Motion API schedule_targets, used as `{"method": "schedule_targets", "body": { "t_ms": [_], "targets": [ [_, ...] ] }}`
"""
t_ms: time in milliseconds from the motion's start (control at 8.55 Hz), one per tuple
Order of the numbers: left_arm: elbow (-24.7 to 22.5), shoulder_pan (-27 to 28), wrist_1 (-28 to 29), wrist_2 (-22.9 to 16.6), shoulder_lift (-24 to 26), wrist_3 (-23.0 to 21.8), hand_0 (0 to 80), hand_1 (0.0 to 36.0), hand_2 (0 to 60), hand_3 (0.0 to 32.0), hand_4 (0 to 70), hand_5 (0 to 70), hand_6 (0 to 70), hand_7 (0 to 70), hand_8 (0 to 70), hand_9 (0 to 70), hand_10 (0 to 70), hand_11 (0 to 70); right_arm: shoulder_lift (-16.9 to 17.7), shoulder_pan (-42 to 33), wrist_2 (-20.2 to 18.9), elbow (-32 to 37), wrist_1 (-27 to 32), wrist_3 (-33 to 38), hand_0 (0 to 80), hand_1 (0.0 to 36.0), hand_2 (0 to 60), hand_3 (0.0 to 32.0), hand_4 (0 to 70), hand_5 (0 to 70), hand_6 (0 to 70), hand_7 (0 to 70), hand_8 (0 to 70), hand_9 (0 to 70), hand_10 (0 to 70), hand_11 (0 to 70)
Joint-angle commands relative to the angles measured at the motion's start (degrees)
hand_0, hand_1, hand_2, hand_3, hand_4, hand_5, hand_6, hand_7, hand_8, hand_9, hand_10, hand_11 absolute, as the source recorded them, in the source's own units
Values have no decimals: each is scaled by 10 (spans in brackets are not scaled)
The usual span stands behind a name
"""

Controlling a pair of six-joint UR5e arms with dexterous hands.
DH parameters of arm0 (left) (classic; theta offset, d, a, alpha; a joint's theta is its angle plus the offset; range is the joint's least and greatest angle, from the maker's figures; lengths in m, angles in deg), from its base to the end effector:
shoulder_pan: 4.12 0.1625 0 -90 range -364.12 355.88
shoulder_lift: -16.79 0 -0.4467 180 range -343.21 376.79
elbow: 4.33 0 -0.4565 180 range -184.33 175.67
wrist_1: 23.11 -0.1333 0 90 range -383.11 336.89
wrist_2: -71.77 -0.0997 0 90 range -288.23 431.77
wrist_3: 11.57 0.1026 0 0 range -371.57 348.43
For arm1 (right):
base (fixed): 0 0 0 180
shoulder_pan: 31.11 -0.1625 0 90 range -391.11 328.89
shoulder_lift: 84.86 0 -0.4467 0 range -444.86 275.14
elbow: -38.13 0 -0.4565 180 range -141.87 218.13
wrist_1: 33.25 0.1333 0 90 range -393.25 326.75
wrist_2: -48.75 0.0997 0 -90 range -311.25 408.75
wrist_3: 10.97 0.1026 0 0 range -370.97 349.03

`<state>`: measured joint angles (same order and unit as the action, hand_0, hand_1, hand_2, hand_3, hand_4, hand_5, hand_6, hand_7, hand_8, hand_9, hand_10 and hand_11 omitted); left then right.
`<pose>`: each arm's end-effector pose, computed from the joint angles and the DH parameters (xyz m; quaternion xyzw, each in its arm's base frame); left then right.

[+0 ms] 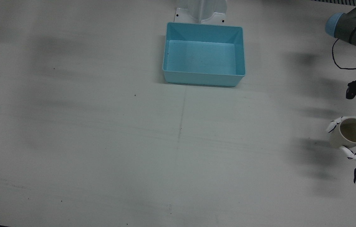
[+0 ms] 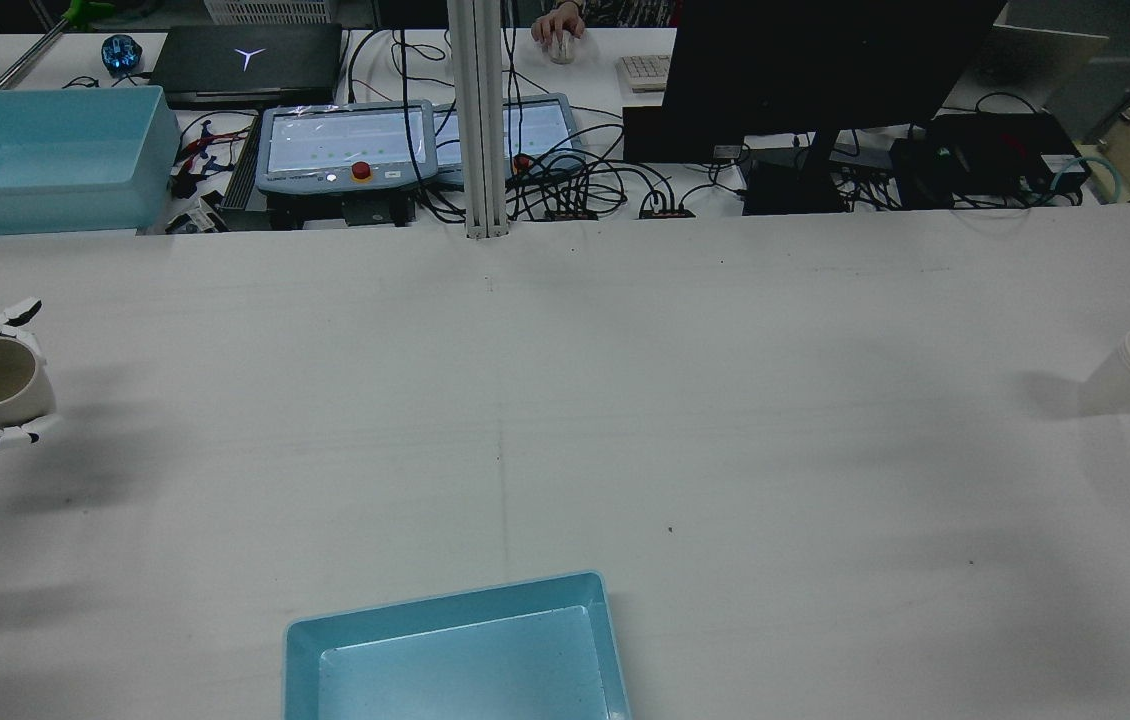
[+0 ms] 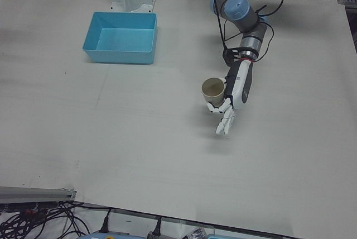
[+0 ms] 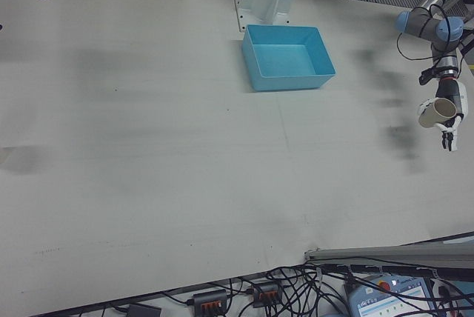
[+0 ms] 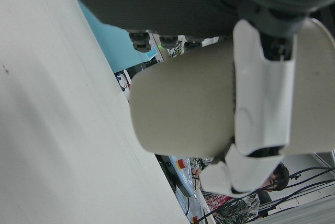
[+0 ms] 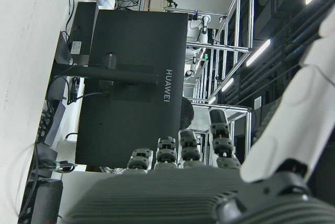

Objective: Pour water
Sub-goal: 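Carry the held cup upright toward the table center with the left hand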

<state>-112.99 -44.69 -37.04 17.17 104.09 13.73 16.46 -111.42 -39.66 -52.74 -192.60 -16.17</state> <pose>0.2582 -0.4748 0.5799 0.0632 0.7145 -0.6586 0.2276 0.0534 -0.4959 0.7633 -0.0212 -0.7669 0.6374 0.0726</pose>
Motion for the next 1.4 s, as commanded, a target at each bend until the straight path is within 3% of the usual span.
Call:
{"method": "schedule_targets", "body": {
  "t_ms": [0, 117, 702, 936, 1287],
  "targets": [
    [-6, 19, -32, 0, 31, -1, 642, 360, 527, 0, 295, 677, 68, 85, 26, 12, 30, 72, 7, -7, 2, 137, 138, 1, 495, 105, 0, 0, 229, 214, 92, 162, 92, 99, 43, 71],
    [-7, 20, -41, 0, 44, -1, 643, 360, 526, 0, 294, 677, 67, 86, 26, 12, 30, 72, 7, -8, 2, 174, 155, 1, 498, 99, 0, 0, 238, 220, 98, 172, 90, 97, 36, 61],
    [-5, 20, -57, -1, 84, -3, 655, 360, 545, 0, 307, 689, 75, 90, 29, 15, 33, 77, 22, -24, 2, 191, 165, 0, 487, 80, 0, 0, 193, 205, 87, 160, 81, 89, 33, 56],
    [-4, 20, -93, -1, 120, -9, 655, 360, 560, 0, 313, 699, 80, 94, 29, 15, 35, 79, 21, -26, 3, 220, 180, 0, 482, 79, 0, 0, 205, 209, 94, 165, 84, 93, 39, 65],
    [0, 22, -101, -1, 146, -10, 671, 360, 576, 0, 320, 700, 86, 96, 31, 15, 34, 78, -5, -27, 10, 286, 190, 1, 478, 69, 0, 0, 218, 215, 105, 179, 92, 103, 48, 75]
  ]
}}
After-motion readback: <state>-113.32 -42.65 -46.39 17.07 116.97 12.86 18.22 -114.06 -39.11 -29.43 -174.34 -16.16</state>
